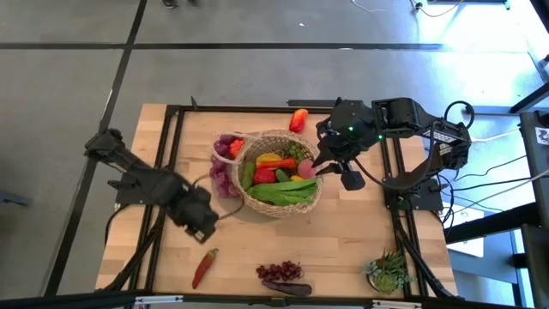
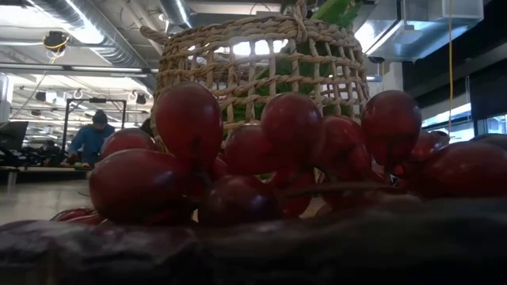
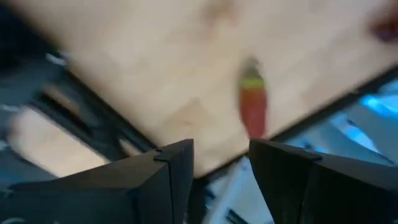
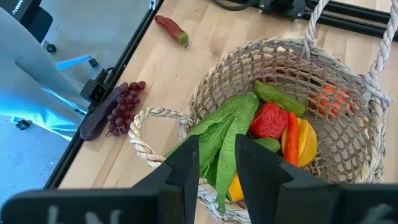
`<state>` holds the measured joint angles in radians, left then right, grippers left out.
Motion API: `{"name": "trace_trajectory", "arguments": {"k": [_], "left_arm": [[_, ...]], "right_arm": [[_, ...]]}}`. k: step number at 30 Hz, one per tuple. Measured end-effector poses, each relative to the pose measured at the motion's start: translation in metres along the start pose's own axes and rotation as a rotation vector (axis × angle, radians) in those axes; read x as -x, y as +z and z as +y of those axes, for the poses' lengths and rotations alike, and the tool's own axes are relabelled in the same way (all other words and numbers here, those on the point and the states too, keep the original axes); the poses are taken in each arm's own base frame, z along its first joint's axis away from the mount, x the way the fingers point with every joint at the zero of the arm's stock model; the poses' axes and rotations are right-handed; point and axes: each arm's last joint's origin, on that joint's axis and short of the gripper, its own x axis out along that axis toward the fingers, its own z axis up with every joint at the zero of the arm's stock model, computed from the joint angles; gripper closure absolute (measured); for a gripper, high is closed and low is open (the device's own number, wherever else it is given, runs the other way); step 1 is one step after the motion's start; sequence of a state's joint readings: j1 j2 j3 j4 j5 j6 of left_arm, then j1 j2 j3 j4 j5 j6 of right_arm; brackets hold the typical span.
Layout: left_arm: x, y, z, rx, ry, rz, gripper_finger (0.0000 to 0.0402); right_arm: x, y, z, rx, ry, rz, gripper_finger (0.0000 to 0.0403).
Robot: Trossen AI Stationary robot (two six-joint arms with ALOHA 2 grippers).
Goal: Build produce basket
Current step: Put the red chili pepper into the brown basket
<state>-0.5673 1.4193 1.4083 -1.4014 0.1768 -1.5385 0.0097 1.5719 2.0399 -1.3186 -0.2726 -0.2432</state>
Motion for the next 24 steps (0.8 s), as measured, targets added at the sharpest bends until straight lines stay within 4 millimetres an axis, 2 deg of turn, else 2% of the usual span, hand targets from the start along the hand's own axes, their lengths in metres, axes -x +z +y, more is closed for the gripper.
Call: {"name": "trace_trajectory", "arguments": {"k": [5,11,15,19,24], "left_arm": [[-0.037,-0.016,-0.014,-0.019,-0.128,0.043,0.0257],[-0.082,-0.029,-0.021,-0.006,-0.251,0.029,0.0257],[-0.11,-0.03,-0.018,-0.007,-0.238,-0.046,0.0257],[-0.13,-0.028,-0.018,-0.021,-0.215,-0.051,0.0257],[-0.144,-0.027,-0.023,-0.047,-0.249,-0.052,0.0257]], "right_arm": [[0.0,0.0,0.0,0.001,0.0,0.0,0.0305],[0.0,0.0,0.0,0.002,0.0,0.001,0.0305],[0.0,0.0,0.0,0.005,0.0,0.001,0.0305],[0.0,0.0,0.0,0.005,0.0,0.001,0.0305],[0.0,0.0,0.0,0.005,0.0,0.001,0.0305]]}}
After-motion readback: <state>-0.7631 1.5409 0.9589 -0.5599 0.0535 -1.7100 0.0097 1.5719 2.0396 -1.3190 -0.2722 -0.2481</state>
